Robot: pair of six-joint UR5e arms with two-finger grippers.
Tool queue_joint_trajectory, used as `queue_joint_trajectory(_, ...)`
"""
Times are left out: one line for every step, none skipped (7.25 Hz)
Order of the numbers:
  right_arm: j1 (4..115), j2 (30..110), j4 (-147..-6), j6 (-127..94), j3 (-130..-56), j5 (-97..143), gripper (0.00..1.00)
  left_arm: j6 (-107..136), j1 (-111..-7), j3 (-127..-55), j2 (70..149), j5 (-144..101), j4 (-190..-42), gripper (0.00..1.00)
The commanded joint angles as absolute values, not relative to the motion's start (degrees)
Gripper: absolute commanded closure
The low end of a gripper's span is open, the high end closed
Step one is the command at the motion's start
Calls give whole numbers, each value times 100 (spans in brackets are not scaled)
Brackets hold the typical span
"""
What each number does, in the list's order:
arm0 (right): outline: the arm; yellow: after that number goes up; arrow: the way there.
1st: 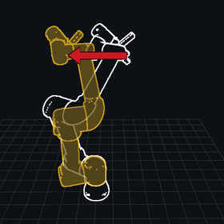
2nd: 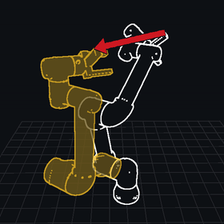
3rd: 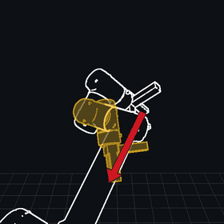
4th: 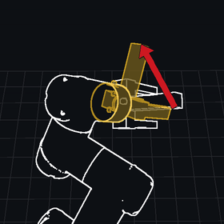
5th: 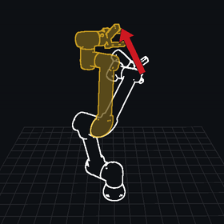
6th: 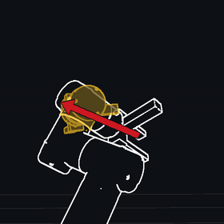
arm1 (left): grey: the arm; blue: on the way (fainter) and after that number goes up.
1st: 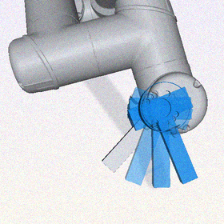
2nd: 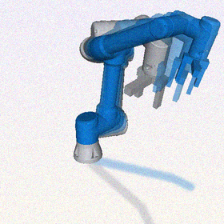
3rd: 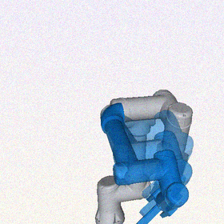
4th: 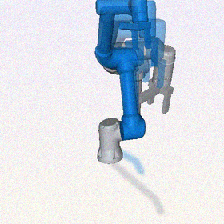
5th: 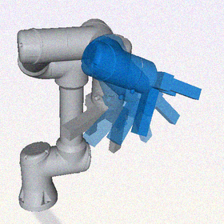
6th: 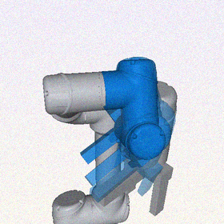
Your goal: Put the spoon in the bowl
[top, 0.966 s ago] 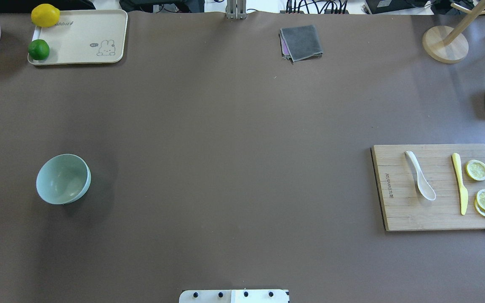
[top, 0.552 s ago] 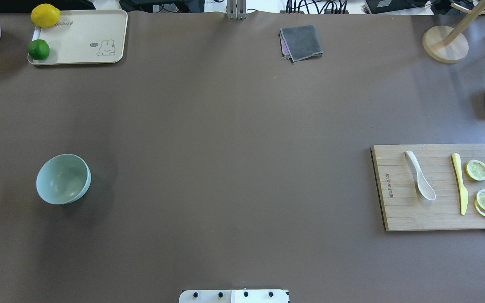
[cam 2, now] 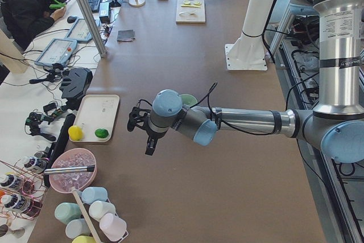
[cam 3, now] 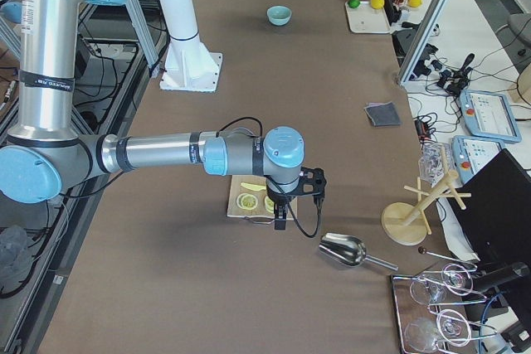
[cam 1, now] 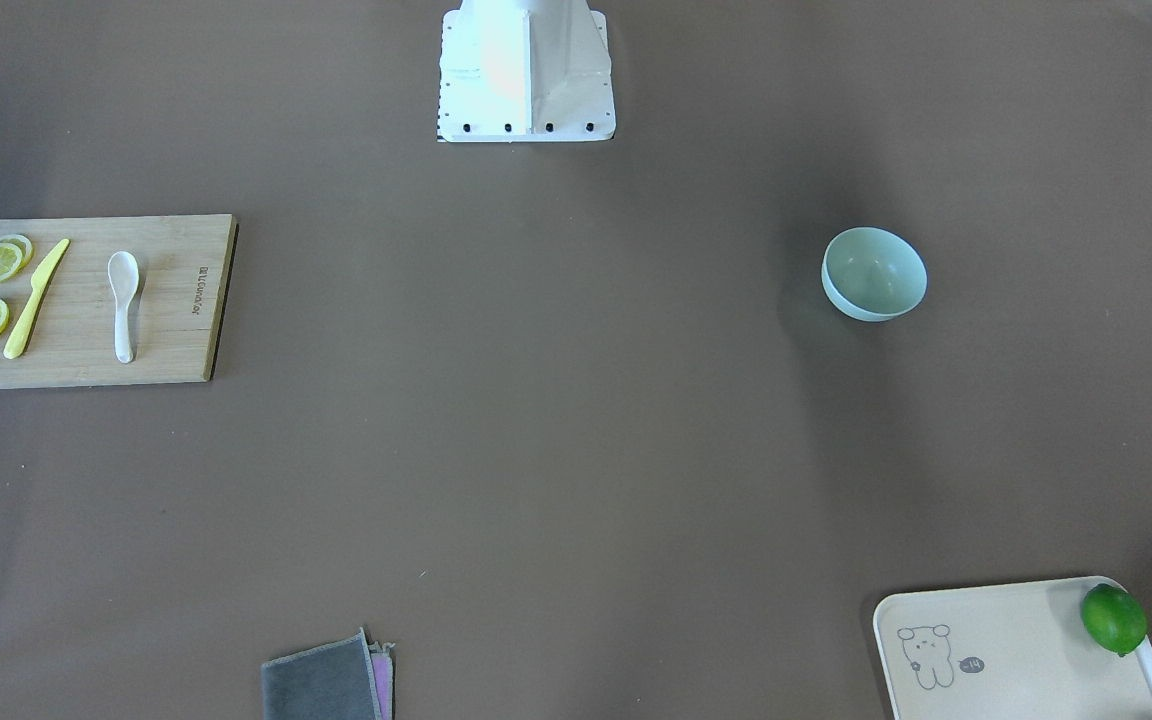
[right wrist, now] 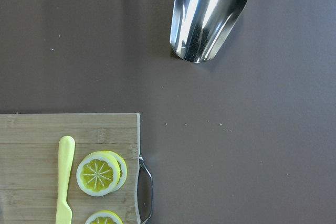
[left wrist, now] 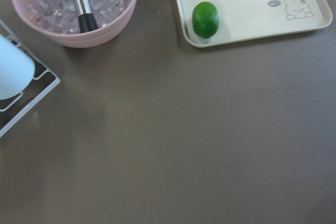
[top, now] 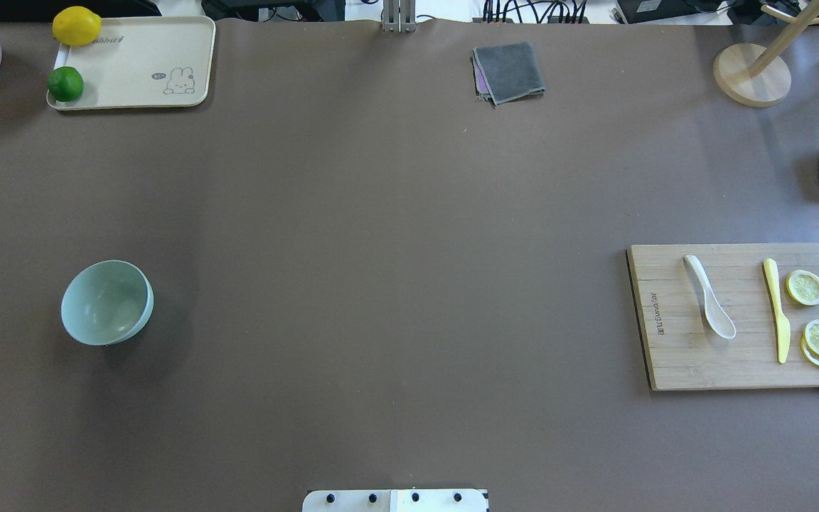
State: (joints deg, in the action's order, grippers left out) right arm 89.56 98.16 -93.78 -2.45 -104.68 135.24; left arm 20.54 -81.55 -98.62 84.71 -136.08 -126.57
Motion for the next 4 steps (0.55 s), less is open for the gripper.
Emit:
queue_joint_trajectory(8956,9826,-9326,-237,-10494,13518,0,3650,-7002,-9756,8726,-13649,-13558,2)
queue_joint_trajectory(8956,9835,-9229,-237,-10494,13509,0,4222,-6605,-9773,8736,-13519,-13683,2)
queue_joint_trajectory(8956,9844,-9229,-246,-10503,13517,0,4671,-6461,-9739,8641,-13413,-14328,2)
queue_joint_trajectory(8956,9852,-9229,-255,-10503,13518,0,5137,-6164,-9738,8474,-13195,-14561,2)
